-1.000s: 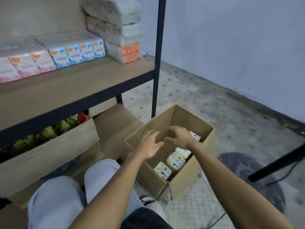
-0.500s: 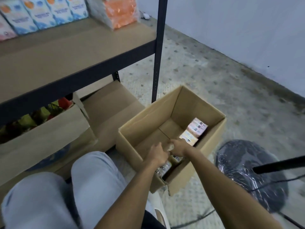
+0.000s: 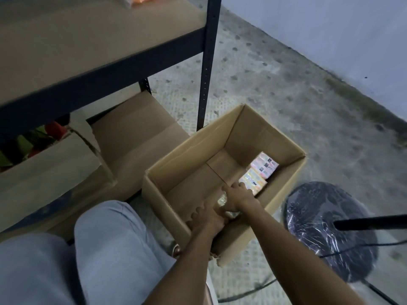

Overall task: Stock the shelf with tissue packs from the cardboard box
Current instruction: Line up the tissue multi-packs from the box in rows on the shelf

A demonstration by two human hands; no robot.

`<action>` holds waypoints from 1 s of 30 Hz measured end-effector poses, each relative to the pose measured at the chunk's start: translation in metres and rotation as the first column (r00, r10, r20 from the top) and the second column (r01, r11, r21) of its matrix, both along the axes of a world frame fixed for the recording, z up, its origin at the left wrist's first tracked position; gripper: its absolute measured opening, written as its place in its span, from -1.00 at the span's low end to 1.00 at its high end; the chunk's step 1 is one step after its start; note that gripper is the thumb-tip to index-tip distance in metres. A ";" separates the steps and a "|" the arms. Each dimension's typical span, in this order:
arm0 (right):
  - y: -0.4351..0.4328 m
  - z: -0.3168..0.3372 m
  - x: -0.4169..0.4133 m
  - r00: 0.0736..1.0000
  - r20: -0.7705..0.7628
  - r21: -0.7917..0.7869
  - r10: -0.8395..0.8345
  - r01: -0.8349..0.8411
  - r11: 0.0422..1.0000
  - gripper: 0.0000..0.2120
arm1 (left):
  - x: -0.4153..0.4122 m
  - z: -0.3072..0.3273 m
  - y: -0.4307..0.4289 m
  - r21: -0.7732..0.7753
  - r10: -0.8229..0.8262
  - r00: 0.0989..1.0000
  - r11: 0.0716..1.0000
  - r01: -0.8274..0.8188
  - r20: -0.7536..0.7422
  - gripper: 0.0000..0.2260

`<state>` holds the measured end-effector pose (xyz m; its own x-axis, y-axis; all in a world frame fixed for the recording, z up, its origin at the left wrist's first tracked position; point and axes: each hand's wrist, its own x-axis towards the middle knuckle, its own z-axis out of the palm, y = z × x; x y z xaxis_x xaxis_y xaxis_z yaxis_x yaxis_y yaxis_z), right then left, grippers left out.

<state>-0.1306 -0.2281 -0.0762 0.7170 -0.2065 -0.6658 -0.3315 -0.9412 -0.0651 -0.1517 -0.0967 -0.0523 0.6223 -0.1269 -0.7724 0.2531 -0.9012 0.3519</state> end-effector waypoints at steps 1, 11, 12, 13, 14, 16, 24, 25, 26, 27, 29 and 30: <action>-0.001 -0.002 0.001 1.000 -0.010 0.029 -0.022 0.022 0.999 -0.24 | 0.000 -0.002 0.000 0.013 -0.009 1.000 1.000 0.009 0.014 -0.19; -0.016 0.002 0.005 0.990 -0.005 0.186 -0.143 0.141 0.972 -0.37 | -0.004 -0.016 -0.004 0.055 -0.016 0.998 0.998 0.013 0.056 -0.15; -0.016 0.003 0.004 0.989 0.000 0.191 -0.147 0.145 0.971 -0.38 | -0.004 -0.016 -0.004 0.056 -0.016 0.998 0.998 0.012 0.058 -0.18; -0.016 0.004 0.004 0.988 0.005 0.196 -0.152 0.148 0.969 -0.39 | -0.003 -0.015 -0.004 0.056 -0.014 0.998 0.998 0.010 0.060 -0.22; -0.015 0.005 0.004 0.988 0.017 0.196 -0.152 0.146 0.970 -0.40 | -0.002 -0.015 -0.004 0.057 -0.009 0.998 0.998 0.005 0.066 -0.24; -0.015 0.008 0.005 0.986 0.041 0.196 -0.159 0.148 0.969 -0.40 | -0.001 -0.012 -0.003 0.060 0.010 0.997 0.998 -0.015 0.076 -0.32; -0.020 0.042 0.003 0.957 0.167 0.198 -0.238 0.204 0.959 -0.30 | 0.009 0.018 0.004 -0.044 0.098 0.977 0.995 -0.091 0.189 -0.45; -0.022 0.048 0.002 0.950 0.187 0.202 -0.249 0.211 0.957 -0.31 | 0.010 0.024 0.006 -0.059 0.089 0.973 0.995 -0.078 0.214 -0.46; -0.024 0.054 0.001 0.943 0.206 0.209 -0.261 0.219 0.953 -0.30 | 0.012 0.031 0.007 -0.074 0.080 0.967 0.995 -0.064 0.243 -0.49; -0.026 0.060 0.000 0.936 0.221 0.220 -0.274 0.226 0.949 -0.29 | 0.014 0.038 0.010 -0.086 0.070 0.959 0.995 -0.048 0.274 -0.53; -0.030 0.074 -0.001 0.925 0.251 0.236 -0.287 0.229 0.944 -0.30 | 0.019 0.052 0.018 -0.103 0.053 0.942 0.994 -0.020 0.331 -0.58; -0.031 0.082 -0.003 0.917 0.274 0.243 -0.289 0.224 0.944 -0.33 | 0.021 0.059 0.023 -0.117 0.045 0.935 0.993 -0.004 0.353 -0.58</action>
